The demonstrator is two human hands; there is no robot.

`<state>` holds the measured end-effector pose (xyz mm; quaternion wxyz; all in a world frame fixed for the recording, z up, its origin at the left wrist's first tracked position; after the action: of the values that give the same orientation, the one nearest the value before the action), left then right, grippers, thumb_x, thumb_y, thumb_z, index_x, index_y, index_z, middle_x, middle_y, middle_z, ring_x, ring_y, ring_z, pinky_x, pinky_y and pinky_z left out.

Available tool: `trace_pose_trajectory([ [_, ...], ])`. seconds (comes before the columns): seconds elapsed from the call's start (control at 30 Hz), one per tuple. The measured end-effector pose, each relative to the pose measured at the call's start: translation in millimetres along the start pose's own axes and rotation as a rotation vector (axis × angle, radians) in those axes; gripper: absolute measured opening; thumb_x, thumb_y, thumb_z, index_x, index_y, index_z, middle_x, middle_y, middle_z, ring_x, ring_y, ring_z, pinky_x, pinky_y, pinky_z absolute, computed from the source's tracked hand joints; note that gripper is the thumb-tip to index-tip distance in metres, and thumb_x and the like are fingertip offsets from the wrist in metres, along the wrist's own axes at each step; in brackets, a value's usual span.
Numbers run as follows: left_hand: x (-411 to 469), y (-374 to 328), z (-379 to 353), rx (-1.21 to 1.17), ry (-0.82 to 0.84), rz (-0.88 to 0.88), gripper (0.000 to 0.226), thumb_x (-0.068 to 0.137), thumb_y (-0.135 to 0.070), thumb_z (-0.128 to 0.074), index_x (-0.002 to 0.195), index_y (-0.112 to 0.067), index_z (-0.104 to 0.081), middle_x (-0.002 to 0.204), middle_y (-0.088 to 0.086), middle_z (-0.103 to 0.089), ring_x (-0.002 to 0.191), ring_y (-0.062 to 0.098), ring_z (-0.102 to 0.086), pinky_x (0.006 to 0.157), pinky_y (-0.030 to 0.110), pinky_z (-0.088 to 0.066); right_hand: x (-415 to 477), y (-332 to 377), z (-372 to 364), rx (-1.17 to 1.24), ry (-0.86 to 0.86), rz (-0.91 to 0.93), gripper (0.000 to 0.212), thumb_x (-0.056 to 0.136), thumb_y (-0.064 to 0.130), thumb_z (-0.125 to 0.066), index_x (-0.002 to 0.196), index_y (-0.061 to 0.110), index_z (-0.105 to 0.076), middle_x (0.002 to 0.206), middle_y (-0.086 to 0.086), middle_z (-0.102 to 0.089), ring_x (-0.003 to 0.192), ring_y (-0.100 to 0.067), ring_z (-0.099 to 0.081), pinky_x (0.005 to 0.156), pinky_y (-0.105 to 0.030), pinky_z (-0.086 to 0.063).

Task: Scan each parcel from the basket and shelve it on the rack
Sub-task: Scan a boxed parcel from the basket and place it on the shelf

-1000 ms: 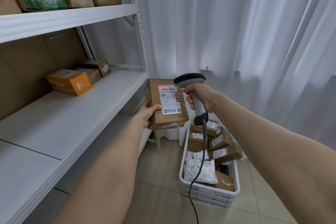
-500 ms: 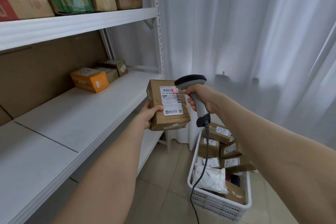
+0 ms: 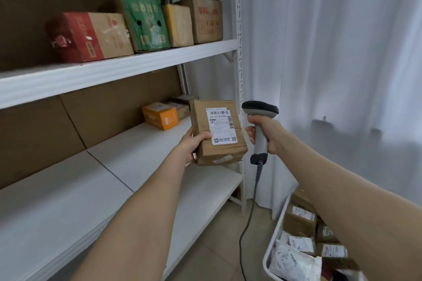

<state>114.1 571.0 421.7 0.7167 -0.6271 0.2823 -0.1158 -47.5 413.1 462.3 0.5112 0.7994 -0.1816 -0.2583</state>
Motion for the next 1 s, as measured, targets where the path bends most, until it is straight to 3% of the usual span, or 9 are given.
trace_pose_trajectory([
  [0.13, -22.9, -60.0, 16.7, 0.028, -0.050, -0.121, 0.066, 0.074, -0.033, -0.077, 0.128, -0.045, -0.041, 0.109, -0.006, -0.060, 0.096, 0.020, -0.057, 0.063, 0.045, -0.049, 9.3, 15.3, -13.9, 0.042, -0.119, 0.083, 0.021, 0.087, 0.020, -0.070, 0.100, 0.008, -0.058, 0.075, -0.005, -0.054, 0.064, -0.018, -0.053, 0.082, -0.041, -0.054],
  [0.3, -51.1, -132.7, 39.6, 0.012, -0.160, -0.320, 0.075, 0.071, -0.034, -0.079, 0.136, -0.038, -0.043, 0.125, -0.001, -0.060, 0.104, 0.023, -0.058, 0.079, 0.047, -0.053, 7.8, 45.1, -60.2, 0.091, 0.015, 0.146, 0.043, 0.085, 0.030, -0.074, 0.120, 0.013, -0.054, 0.100, -0.007, -0.062, 0.094, -0.029, -0.061, 0.088, -0.049, -0.051],
  [0.37, -66.8, -157.5, 48.5, -0.001, -0.196, -0.369, 0.078, 0.071, -0.036, -0.079, 0.139, -0.038, -0.041, 0.123, -0.001, -0.060, 0.098, 0.020, -0.059, 0.068, 0.039, -0.054, 5.3, 56.5, -85.5, 0.155, 0.103, 0.170, 0.041, 0.085, 0.026, -0.074, 0.120, 0.013, -0.056, 0.115, -0.011, -0.066, 0.105, -0.034, -0.064, 0.093, -0.051, -0.051],
  [0.43, -82.8, -179.6, 60.7, 0.014, -0.215, -0.407, 0.078, 0.072, -0.042, -0.078, 0.139, -0.040, -0.038, 0.119, -0.004, -0.060, 0.095, 0.018, -0.058, 0.064, 0.036, -0.051, 2.5, 69.0, -111.5, 0.252, 0.152, 0.207, 0.039, 0.086, 0.017, -0.073, 0.121, 0.006, -0.059, 0.117, -0.016, -0.068, 0.102, -0.034, -0.067, 0.091, -0.047, -0.054],
  [0.53, -106.7, -210.1, 90.4, 0.079, -0.261, -0.476, 0.084, 0.071, -0.050, -0.076, 0.141, -0.041, -0.031, 0.128, -0.002, -0.055, 0.109, 0.025, -0.055, 0.081, 0.052, -0.051, -4.9, 90.3, -152.7, 0.283, 0.194, 0.265, 0.041, 0.086, 0.009, -0.071, 0.125, 0.003, -0.059, 0.115, -0.017, -0.069, 0.101, -0.030, -0.068, 0.094, -0.043, -0.054],
  [0.6, -125.8, -229.4, 115.1, 0.111, -0.275, -0.514, 0.086, 0.070, -0.050, -0.077, 0.141, -0.042, -0.030, 0.125, -0.003, -0.055, 0.107, 0.023, -0.055, 0.076, 0.050, -0.052, -10.4, 104.3, -183.1, 0.284, 0.219, 0.294, 0.040, 0.085, 0.007, -0.072, 0.123, 0.003, -0.059, 0.114, -0.017, -0.069, 0.103, -0.031, -0.069, 0.093, -0.044, -0.055],
  [0.77, -171.9, -263.6, 192.5, 0.109, -0.335, -0.456, 0.107, 0.050, -0.052, -0.082, 0.143, -0.036, -0.031, 0.125, 0.009, -0.055, 0.107, 0.033, -0.057, 0.077, 0.055, -0.055, -35.5, 131.9, -268.0, 0.207, 0.308, 0.373, 0.042, 0.083, 0.012, -0.075, 0.120, 0.006, -0.057, 0.097, -0.011, -0.070, 0.078, -0.022, -0.071, 0.062, -0.030, -0.060],
  [0.87, -191.5, -274.0, 241.3, 0.037, -0.400, -0.330, 0.096, 0.045, -0.055, -0.081, 0.128, -0.019, -0.048, 0.112, 0.013, -0.062, 0.097, 0.034, -0.063, 0.071, 0.056, -0.055, -49.3, 138.7, -318.0, 0.122, 0.347, 0.353, 0.045, 0.081, 0.018, -0.077, 0.121, 0.009, -0.058, 0.101, -0.011, -0.070, 0.086, -0.024, -0.070, 0.082, -0.038, -0.060],
  [1.0, -201.4, -278.5, 299.9, 0.018, -0.533, -0.198, 0.070, 0.062, -0.061, -0.072, 0.107, -0.012, -0.054, 0.100, 0.017, -0.065, 0.089, 0.036, -0.064, 0.074, 0.057, -0.054, -57.5, 136.7, -366.7, 0.040, 0.354, 0.341, 0.043, 0.083, 0.021, -0.076, 0.119, 0.010, -0.056, 0.095, -0.009, -0.063, 0.082, -0.022, -0.063, 0.077, -0.035, -0.059],
])
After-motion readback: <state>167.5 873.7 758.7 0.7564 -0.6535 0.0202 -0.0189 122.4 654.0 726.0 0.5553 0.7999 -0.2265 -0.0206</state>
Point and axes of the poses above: each hand's wrist, its own x-axis towards the middle knuckle, its own z-axis out of the back of the hand, y = z × x, the point moved 2 cm from there along x, towards the middle knuckle
